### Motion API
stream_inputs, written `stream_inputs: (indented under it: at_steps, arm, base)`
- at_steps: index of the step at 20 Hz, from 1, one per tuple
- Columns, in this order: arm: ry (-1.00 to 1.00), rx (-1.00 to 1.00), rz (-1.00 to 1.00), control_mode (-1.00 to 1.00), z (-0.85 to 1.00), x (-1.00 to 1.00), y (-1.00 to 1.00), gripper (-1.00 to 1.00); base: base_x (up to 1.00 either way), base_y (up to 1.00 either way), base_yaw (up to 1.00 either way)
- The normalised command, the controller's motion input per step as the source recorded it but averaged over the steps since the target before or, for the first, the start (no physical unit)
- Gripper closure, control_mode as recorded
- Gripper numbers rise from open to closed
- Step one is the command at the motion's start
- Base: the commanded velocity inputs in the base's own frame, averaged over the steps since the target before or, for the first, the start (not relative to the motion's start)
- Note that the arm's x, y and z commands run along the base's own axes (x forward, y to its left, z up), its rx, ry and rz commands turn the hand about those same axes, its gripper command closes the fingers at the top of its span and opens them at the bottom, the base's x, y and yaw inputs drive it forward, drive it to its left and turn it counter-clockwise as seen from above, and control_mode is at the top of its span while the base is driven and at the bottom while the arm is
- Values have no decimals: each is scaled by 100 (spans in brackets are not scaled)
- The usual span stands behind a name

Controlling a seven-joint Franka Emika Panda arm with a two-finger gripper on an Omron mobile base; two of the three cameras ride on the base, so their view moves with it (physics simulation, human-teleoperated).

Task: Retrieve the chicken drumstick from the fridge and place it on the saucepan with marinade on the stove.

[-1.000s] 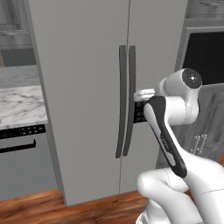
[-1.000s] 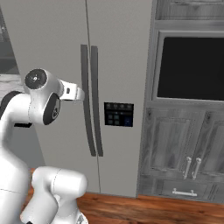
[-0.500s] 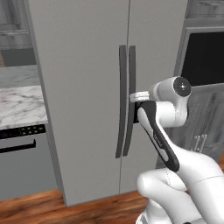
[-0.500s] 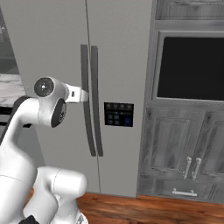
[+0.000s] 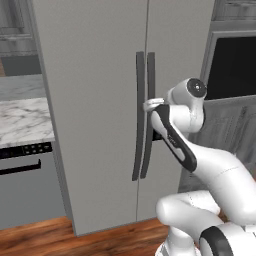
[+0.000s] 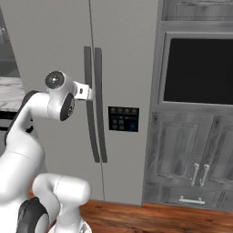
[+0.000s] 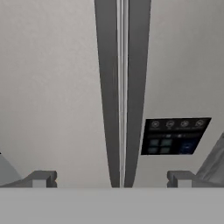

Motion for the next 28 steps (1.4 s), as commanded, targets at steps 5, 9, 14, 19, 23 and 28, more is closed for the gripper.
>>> stream_inputs:
  at_steps: [5, 9, 14, 19, 23, 28]
  arm:
    - [5, 0, 0, -100, 0, 37, 10, -100]
    - [0, 0, 0, -100, -1, 30, 13, -100]
    - [-3, 0, 0, -100, -12, 25, 10, -100]
    - [-9, 0, 0, -100, -19, 19, 6, -100]
    - [-5, 0, 0, -100, -9, 25, 1, -100]
    - [0, 0, 0, -100, 0, 38, 0, -100]
  base:
    - [0, 0, 0]
    - [0, 0, 0]
    - [0, 0, 0]
    - [0, 0, 0]
    - [0, 0, 0]
    - [0, 0, 0]
